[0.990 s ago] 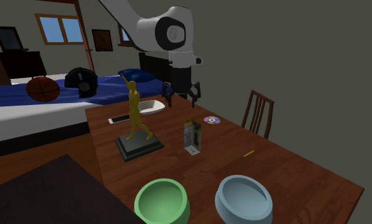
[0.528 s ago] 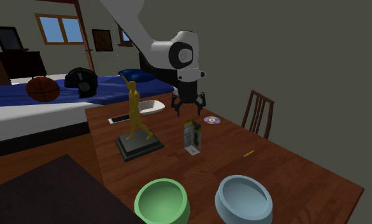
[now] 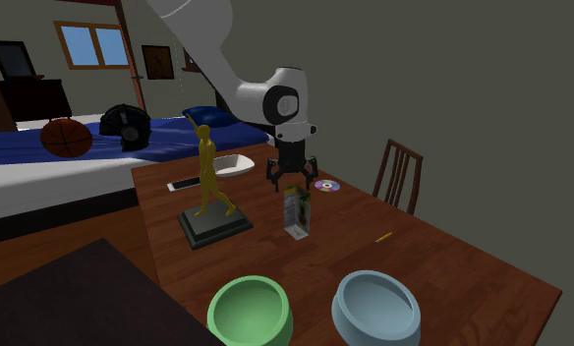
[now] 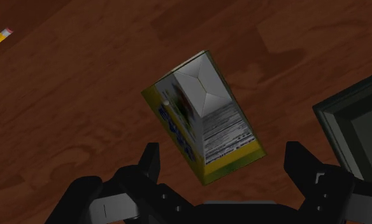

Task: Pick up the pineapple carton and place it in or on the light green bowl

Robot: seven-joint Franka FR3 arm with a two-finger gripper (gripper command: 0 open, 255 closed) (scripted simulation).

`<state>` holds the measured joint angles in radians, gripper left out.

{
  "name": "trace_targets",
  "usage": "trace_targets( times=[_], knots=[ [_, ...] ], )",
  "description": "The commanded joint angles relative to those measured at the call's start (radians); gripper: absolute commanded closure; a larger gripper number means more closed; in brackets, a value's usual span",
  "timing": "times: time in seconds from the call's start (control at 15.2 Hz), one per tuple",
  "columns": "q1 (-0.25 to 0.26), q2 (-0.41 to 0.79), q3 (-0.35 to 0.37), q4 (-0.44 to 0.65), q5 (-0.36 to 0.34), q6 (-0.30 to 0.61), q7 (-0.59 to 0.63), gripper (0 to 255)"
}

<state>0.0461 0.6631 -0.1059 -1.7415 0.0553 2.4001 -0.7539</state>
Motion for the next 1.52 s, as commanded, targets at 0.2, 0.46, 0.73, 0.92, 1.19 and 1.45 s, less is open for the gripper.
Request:
trace_targets(
  times=[0.2,0.46,0.73,0.92,1.19,1.45],
  knots=[
    [-0.002,0.008,0.000,0.004,0.001,0.004,-0.001,0],
    [-0.002,0.008,0.000,0.004,0.001,0.004,-0.001,255],
    [-0.002,0.008,0.000,0.004,0.001,0.004,-0.001,255],
    [-0.002,0.008,0.000,0.005,0.001,0.004,-0.001,255],
    [0.000,-0.012,-0.001,0.002,-0.001,-0.013,-0.001,255],
    [0.002,-0.049,-0.005,0.000,-0.005,-0.048,0.001,255]
  ],
)
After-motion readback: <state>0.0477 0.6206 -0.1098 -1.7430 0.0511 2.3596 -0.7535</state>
